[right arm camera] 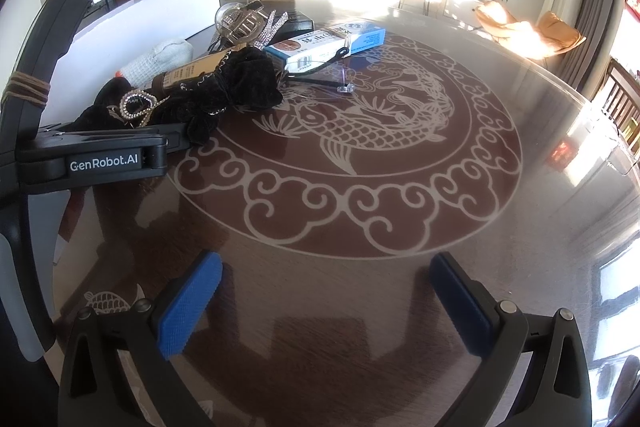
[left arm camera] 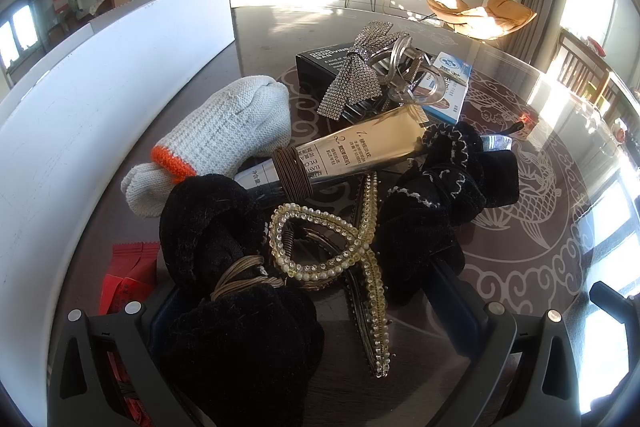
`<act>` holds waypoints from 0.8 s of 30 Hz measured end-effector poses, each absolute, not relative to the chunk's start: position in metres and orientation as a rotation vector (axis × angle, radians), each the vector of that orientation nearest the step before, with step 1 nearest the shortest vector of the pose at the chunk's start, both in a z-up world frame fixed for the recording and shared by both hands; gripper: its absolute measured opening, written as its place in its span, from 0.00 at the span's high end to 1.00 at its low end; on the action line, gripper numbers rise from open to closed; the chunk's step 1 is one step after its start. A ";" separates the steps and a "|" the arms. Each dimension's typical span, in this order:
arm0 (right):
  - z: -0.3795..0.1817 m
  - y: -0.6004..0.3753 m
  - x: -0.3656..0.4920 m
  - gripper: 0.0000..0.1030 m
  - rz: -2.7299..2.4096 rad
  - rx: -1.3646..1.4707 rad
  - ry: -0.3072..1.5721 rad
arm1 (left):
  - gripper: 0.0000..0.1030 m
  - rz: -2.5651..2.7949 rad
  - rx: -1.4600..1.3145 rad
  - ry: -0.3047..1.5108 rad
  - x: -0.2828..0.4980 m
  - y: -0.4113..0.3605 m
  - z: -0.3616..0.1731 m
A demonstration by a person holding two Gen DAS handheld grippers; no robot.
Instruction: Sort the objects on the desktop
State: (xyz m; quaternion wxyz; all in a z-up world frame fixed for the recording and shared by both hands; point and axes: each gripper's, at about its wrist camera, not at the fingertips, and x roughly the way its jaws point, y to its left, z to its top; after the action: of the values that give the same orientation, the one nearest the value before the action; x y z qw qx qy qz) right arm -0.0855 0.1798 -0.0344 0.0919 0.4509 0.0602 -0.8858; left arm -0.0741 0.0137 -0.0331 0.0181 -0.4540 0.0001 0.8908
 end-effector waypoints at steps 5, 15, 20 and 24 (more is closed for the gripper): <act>-0.034 0.181 -0.085 0.00 -2.626 1.342 0.169 | 0.00 2.767 -1.410 0.000 -0.074 0.014 -0.033; -0.033 0.180 -0.085 0.00 -2.625 1.342 0.170 | 0.00 2.768 -1.411 -0.001 -0.074 0.014 -0.033; -0.033 0.180 -0.085 0.00 -2.625 1.342 0.170 | 0.00 2.768 -1.411 -0.001 -0.074 0.014 -0.033; -0.033 0.180 -0.085 0.00 -2.625 1.342 0.170 | 0.00 2.769 -1.411 -0.001 -0.074 0.013 -0.033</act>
State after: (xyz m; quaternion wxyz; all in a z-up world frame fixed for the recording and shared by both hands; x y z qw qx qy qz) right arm -0.0848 0.1801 -0.0333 0.0943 0.4525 0.0574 -0.8849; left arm -0.0738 0.0135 -0.0331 0.0171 -0.4540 -0.0004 0.8909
